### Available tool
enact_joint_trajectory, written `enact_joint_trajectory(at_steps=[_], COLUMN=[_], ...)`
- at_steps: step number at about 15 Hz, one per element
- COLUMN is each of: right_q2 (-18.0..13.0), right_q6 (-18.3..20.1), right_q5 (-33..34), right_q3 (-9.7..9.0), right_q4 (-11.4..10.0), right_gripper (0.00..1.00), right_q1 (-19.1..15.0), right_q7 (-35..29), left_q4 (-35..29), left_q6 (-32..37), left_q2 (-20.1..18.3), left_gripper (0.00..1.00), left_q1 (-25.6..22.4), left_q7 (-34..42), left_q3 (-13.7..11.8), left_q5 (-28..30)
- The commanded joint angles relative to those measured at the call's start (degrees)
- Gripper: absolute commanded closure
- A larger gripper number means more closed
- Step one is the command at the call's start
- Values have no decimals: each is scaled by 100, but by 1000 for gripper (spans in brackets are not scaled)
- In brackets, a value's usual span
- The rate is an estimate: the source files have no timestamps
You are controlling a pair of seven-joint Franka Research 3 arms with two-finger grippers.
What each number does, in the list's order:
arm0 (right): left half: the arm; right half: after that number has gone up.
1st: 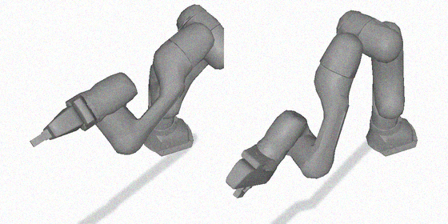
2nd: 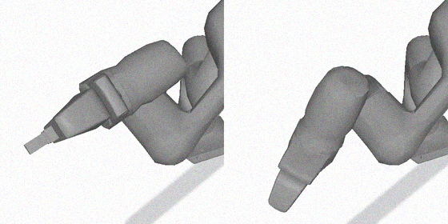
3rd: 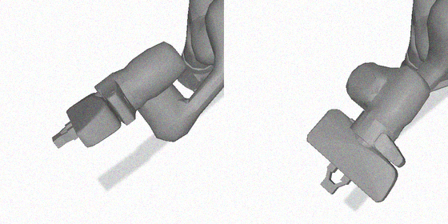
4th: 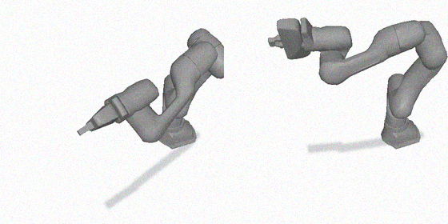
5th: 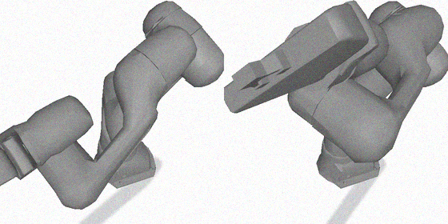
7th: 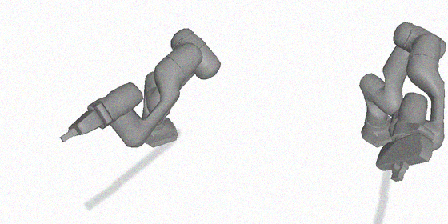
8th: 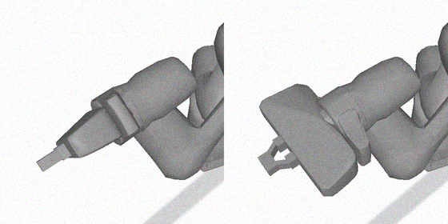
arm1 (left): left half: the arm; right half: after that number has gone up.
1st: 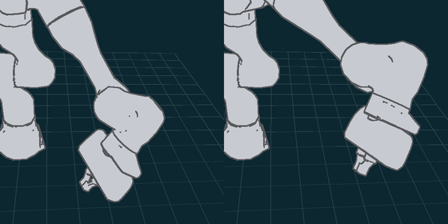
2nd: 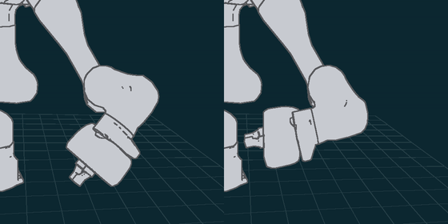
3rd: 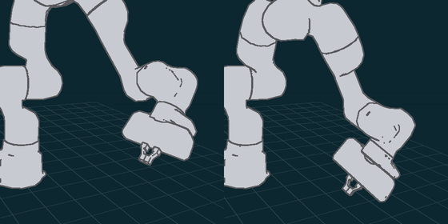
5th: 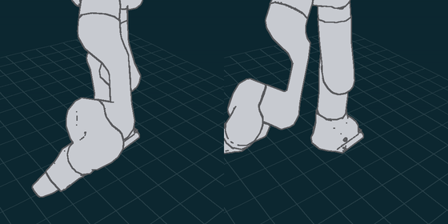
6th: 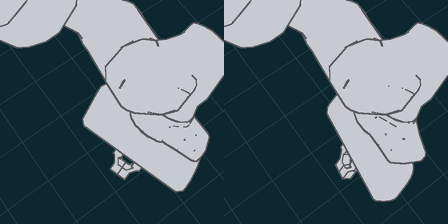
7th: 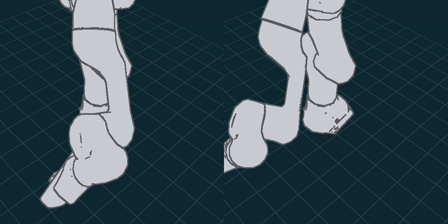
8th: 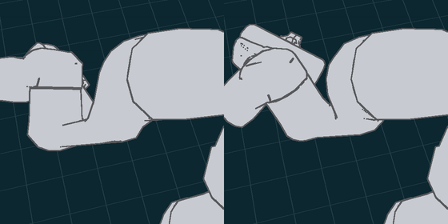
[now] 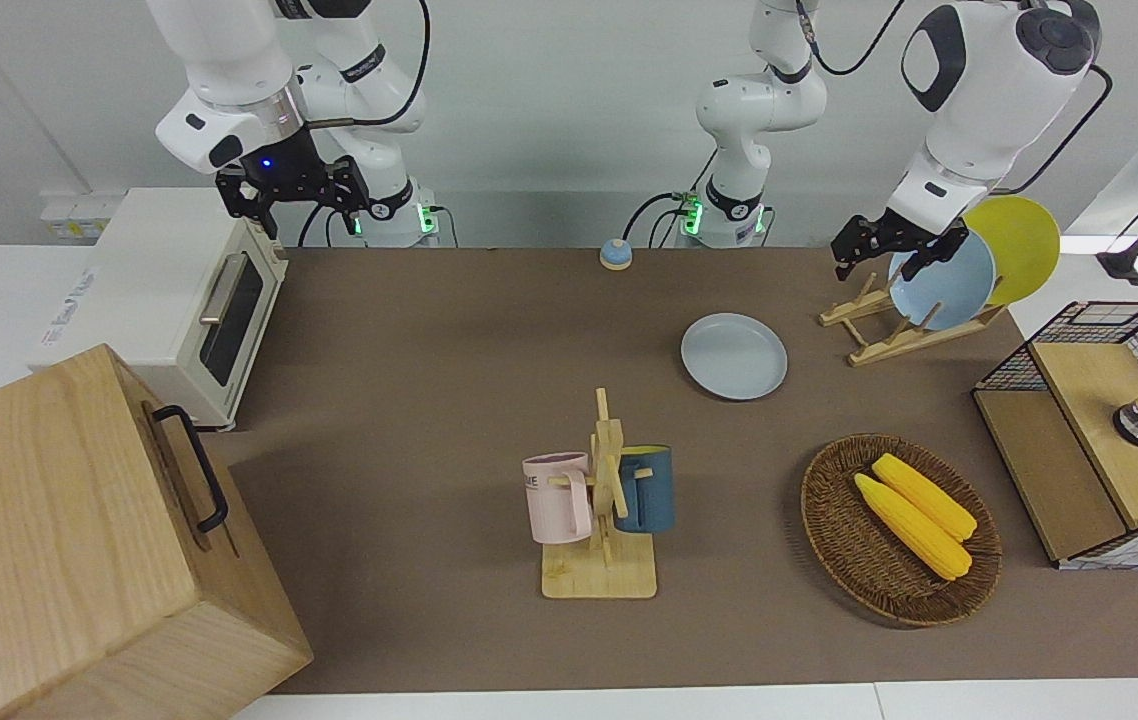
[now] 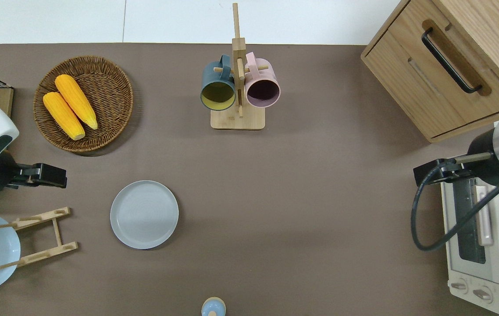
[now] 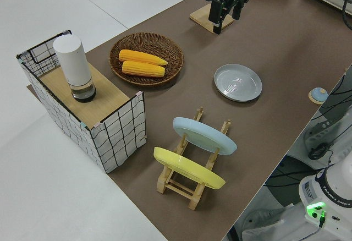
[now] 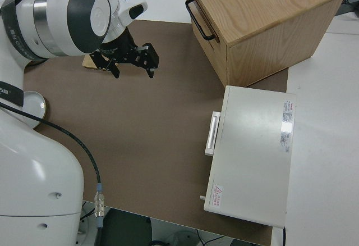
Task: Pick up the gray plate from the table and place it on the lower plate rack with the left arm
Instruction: 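Move the left gripper toward the rim of the gray plate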
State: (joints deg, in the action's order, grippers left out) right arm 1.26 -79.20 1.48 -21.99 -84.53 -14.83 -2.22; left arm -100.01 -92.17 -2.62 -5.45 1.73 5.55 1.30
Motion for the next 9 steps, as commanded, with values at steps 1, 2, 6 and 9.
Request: enact_joint_trajectory(at_steps=[1, 2, 6, 9], right_q2=[-12, -12, -12, -12], right_q6=[63, 63, 63, 63], right_q5=[37, 37, 37, 37], right_q3=[-122, -122, -113, -122], right_q4=[42, 33, 42, 42], right_gripper=[17, 17, 17, 17], right_q1=[-134, -134, -134, -134], right_q7=[-68, -68, -68, -68], left_q4=[-632, -808, -1853, -2241], left_q6=[-108, -196, -924, -1329], left_q2=[-449, -554, -1099, -1171], left_gripper=[7, 7, 7, 7], left_q1=[18, 18, 18, 18], left_q7=[-120, -120, -94, -94], left_q3=[16, 16, 7, 7], left_q5=[-42, -42, 72, 160])
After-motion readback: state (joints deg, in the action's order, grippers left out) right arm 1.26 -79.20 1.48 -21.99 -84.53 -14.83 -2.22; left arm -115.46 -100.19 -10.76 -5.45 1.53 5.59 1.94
